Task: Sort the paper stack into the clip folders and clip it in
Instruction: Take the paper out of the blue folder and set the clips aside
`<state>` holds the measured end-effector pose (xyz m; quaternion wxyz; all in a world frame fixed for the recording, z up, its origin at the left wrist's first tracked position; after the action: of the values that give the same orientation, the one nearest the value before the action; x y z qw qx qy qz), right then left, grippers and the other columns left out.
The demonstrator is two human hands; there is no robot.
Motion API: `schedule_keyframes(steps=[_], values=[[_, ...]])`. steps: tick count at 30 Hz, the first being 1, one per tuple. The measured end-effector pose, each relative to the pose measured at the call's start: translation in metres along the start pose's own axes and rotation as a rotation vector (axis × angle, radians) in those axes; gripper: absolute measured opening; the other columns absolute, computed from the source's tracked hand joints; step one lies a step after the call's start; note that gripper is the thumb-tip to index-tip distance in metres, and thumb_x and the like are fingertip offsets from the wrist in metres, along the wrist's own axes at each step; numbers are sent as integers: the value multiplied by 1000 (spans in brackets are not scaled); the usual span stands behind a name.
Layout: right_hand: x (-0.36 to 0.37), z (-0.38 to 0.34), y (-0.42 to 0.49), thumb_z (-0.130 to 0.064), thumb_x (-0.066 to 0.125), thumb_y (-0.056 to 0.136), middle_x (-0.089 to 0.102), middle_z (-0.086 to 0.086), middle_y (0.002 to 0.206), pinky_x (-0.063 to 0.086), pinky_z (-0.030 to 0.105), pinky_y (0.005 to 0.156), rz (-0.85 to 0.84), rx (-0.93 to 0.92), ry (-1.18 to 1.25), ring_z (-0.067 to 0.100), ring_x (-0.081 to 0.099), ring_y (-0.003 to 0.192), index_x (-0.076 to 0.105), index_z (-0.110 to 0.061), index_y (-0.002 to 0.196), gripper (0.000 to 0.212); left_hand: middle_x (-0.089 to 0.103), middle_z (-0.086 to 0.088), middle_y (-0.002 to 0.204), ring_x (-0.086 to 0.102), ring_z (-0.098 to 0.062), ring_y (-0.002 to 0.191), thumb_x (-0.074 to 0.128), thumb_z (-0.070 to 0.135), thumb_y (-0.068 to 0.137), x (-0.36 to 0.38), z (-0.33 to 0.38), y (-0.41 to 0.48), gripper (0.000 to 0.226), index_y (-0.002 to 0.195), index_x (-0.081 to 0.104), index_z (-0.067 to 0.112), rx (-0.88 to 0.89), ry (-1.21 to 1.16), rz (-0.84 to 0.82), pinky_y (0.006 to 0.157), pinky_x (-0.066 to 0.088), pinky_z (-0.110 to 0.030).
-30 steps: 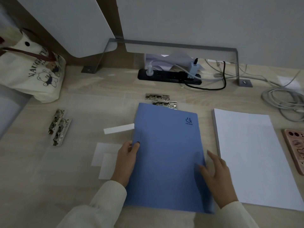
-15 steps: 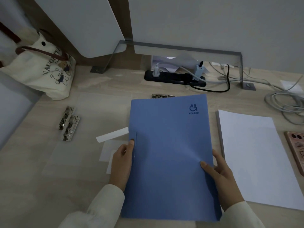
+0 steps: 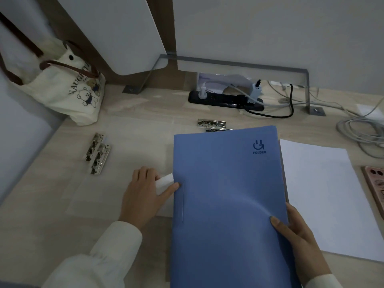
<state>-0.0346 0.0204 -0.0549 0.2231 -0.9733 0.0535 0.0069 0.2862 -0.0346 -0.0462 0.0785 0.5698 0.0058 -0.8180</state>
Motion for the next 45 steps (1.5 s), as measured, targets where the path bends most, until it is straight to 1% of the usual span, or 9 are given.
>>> schedule_keyframes(steps=[5, 8, 10, 13, 16, 20, 24, 36, 45], values=[[-2, 2, -3, -22, 66, 76, 73, -9, 101, 52, 29, 72, -18, -7, 30, 14, 70, 87, 60, -36, 111, 38, 45, 3, 90, 48, -15, 76, 51, 62, 79, 8, -4, -2, 46, 85, 44, 16, -187, -158, -218, 55, 30, -26], [2, 2, -5, -44, 78, 53, 73, -9, 102, 56, 21, 66, -32, -26, 40, 14, 70, 89, 59, -36, 112, 62, 58, 0, 94, 59, -18, 79, 52, 63, 77, 25, -8, -11, 50, 87, 50, 15, -398, -510, -348, 67, 46, -32], [3, 2, -4, -24, 69, 72, 74, -10, 98, 55, 25, 68, -11, -33, 61, 13, 71, 86, 61, -36, 109, 39, 61, -2, 98, 61, -14, 88, 51, 60, 80, 33, -1, -21, 46, 92, 51, 15, -507, -765, -402, 81, 54, -41], [6, 5, -4, -8, 57, 84, 75, -11, 92, 51, 28, 70, 6, -30, 44, 10, 71, 80, 60, -35, 108, 37, 60, -10, 110, 60, -18, 96, 46, 51, 88, 38, 9, -32, 47, 106, 49, 7, -593, -912, -439, 79, 56, -40], [6, 8, -5, -8, 57, 84, 74, -9, 92, 55, 22, 62, 30, -4, 43, 13, 71, 79, 61, -35, 105, 34, 60, -9, 113, 59, -22, 98, 42, 50, 90, 43, 13, -38, 44, 113, 50, 14, -638, -932, -421, 87, 50, -45], [4, 11, -4, -7, 56, 85, 75, -8, 91, 56, 17, 57, 18, -7, 29, 14, 72, 78, 62, -34, 104, 34, 55, 4, 120, 51, -14, 101, 37, 45, 94, 51, 20, -40, 43, 127, 48, 20, -638, -983, -455, 86, 37, -28], [2, 13, -3, -7, 56, 85, 74, -13, 92, 56, 16, 59, 2, -13, 16, 10, 71, 80, 61, -38, 102, 35, 61, 13, 97, 56, -3, 83, 38, 41, 95, 58, 30, -48, 26, 106, 57, 27, -686, -1127, -485, 67, 42, -18], [-11, 26, -2, -5, 58, 84, 75, -10, 82, 52, 11, 53, 10, 47, 27, 3, 70, 68, 61, -26, 100, 27, 70, -2, 112, 66, -22, 102, 55, 24, 90, 68, 42, -70, 28, 117, 60, 20, -722, -1259, -553, 94, 51, -42], [-37, 39, -25, -45, 90, 22, 76, 4, 92, 57, 19, 60, -59, 157, 118, 19, 72, 83, 63, -25, 106, 90, 70, -3, 107, 65, -19, 101, 51, 25, 92, 45, 74, -41, 14, 95, 65, 22, -536, -1173, -435, 92, 51, -37]])
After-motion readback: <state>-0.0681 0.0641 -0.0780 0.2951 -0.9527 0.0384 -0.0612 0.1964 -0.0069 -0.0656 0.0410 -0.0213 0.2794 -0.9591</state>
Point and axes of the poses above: each hand's wrist, its own y-axis towards the middle knuckle, its own x-axis out of the palm, z = x × y, the point moved 7 cm from there along y, towards the middle knuckle
